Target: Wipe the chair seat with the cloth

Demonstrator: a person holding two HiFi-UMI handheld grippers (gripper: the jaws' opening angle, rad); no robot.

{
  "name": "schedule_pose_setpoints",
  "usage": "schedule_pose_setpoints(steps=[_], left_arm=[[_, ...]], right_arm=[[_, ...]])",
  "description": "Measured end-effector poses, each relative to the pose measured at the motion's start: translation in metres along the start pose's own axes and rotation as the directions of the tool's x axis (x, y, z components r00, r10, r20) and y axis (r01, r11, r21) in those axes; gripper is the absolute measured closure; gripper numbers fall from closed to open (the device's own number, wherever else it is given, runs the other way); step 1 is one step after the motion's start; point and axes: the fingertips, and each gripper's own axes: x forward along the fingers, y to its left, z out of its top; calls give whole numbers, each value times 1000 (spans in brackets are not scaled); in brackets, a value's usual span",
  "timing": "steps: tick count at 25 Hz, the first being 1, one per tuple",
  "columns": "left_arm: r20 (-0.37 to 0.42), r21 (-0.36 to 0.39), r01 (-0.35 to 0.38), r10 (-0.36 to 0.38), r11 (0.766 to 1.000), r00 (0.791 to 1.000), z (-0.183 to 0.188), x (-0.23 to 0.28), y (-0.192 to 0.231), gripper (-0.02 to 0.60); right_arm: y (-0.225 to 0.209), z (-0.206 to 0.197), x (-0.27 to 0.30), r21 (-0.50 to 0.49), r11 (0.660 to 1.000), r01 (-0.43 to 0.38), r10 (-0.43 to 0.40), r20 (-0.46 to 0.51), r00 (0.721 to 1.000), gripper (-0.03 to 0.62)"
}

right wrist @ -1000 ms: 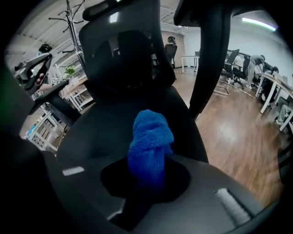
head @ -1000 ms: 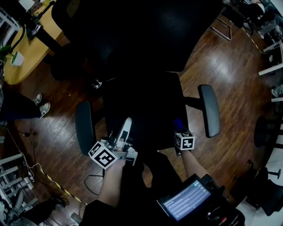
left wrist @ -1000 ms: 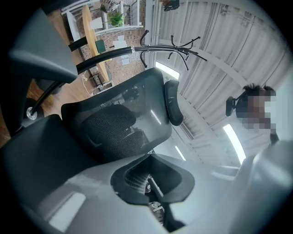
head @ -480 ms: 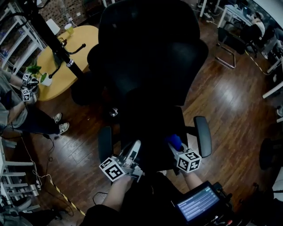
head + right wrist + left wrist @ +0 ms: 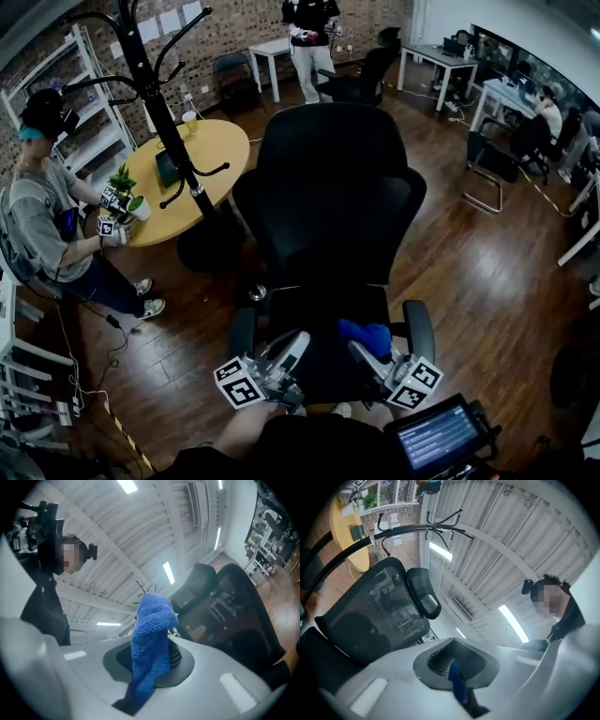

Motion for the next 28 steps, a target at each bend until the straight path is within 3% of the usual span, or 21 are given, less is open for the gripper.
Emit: schedule_pose_setpoints(steps=[5, 12, 16, 21, 28], left_arm=[[30, 41, 23, -24, 999, 999, 5, -2, -19, 589], [63, 105, -11, 4, 994, 998, -9, -24, -39, 589], [62, 101, 55, -61, 993, 996, -17, -38, -61, 589], [51, 118, 148, -155, 982, 987, -28, -82, -117, 589], [97, 85, 104, -112, 991, 989, -29, -165, -141, 589]], right_arm=[[21, 5, -5, -28, 997, -76, 77, 38, 996, 549], [47, -4, -24, -4, 989, -150, 150, 44, 988, 549], [76, -5, -43, -48, 991, -127, 130, 80, 988, 549], [137, -22, -71, -46, 999, -19, 24, 100, 995, 549], [205, -45, -83, -41, 999, 11, -6, 123, 992, 549]])
